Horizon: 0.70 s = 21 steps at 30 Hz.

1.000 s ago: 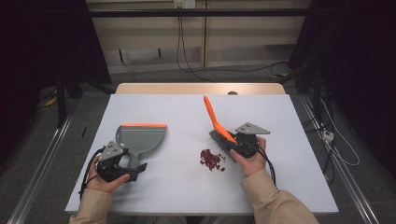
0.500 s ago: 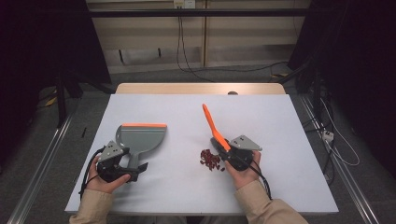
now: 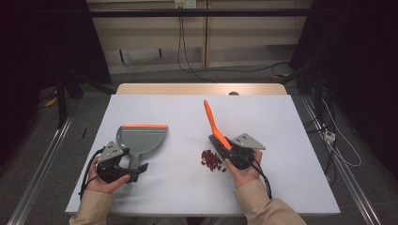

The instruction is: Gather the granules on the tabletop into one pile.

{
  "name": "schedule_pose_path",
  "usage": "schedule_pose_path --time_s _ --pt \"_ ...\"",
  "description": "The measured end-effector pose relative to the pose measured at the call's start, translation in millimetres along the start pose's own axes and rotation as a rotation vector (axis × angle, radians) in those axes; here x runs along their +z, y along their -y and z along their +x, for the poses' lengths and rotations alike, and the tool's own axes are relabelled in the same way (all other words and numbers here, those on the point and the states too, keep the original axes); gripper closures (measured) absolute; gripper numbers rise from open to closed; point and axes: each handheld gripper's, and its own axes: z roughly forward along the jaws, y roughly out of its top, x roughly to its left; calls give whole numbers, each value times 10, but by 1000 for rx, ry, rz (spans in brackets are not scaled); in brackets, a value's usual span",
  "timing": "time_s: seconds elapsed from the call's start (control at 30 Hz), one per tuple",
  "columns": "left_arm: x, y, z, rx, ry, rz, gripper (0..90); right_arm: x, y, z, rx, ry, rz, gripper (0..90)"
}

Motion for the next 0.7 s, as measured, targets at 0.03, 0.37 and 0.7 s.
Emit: schedule_pose_path --time_s 0.03,0.37,0.7 --pt "-3 -1 -2 0 0 2 62 -31 12 1 -7 1 0 710" --pt "-4 -12 -36 7 4 4 62 -56 86 188 4 8 -61 711" --pt "-26 28 20 -8 -21 9 62 153 5 244 -10 -21 -79 711"
